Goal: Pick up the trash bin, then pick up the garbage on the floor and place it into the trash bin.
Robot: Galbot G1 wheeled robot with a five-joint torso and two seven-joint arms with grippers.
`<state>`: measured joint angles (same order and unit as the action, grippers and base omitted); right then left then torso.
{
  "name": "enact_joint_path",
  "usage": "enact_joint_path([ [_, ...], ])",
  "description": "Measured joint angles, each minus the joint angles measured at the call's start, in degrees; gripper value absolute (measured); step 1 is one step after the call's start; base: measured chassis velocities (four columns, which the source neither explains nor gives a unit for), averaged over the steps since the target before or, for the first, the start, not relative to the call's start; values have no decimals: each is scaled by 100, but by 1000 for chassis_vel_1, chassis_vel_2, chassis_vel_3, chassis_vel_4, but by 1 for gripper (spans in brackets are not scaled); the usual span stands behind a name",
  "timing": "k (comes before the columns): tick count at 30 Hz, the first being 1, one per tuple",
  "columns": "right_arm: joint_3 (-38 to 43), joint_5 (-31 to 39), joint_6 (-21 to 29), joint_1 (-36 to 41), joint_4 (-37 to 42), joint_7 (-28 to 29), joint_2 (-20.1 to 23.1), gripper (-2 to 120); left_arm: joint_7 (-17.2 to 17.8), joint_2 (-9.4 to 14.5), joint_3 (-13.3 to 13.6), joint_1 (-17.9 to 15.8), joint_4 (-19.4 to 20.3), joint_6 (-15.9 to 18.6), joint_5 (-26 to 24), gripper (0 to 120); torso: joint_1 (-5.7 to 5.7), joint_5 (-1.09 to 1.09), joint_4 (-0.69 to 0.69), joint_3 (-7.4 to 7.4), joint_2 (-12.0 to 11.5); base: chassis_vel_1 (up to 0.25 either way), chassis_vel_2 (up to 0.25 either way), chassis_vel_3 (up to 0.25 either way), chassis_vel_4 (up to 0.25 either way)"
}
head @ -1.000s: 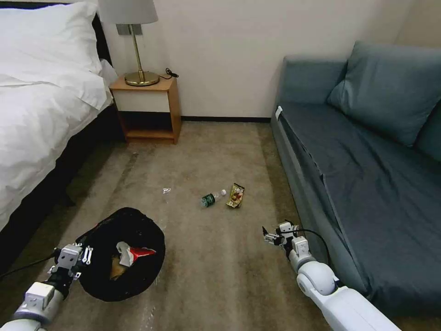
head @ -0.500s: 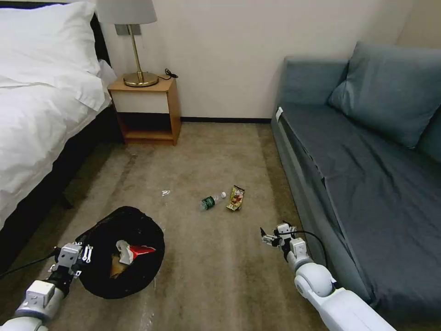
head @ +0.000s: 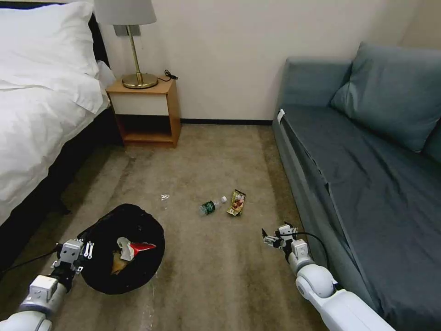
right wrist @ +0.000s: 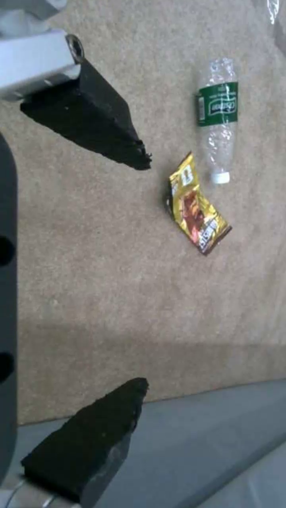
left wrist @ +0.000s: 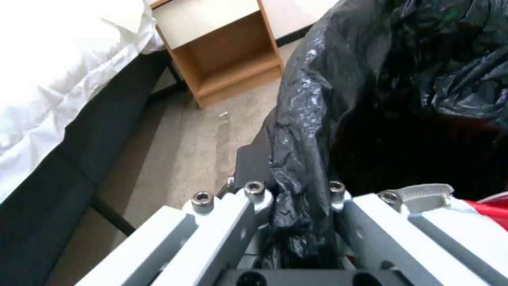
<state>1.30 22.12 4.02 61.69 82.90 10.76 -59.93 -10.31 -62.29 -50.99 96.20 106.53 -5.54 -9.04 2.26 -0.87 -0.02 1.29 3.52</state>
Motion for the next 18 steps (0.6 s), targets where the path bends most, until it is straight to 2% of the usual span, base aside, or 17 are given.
enact_joint_path([
  [6,-29,-1,-9,-40,-50,-3,-41,100,0,18,-1,-20,2,1,-48,4,0,0,0,0,0,-58,62,69,-52],
  [18,-104,21,-12,-116,-86,32,-97,100,-65,16,-12,-53,-261,-123,-25,4,0,-1,0,0,0,-77,75,75,-81],
])
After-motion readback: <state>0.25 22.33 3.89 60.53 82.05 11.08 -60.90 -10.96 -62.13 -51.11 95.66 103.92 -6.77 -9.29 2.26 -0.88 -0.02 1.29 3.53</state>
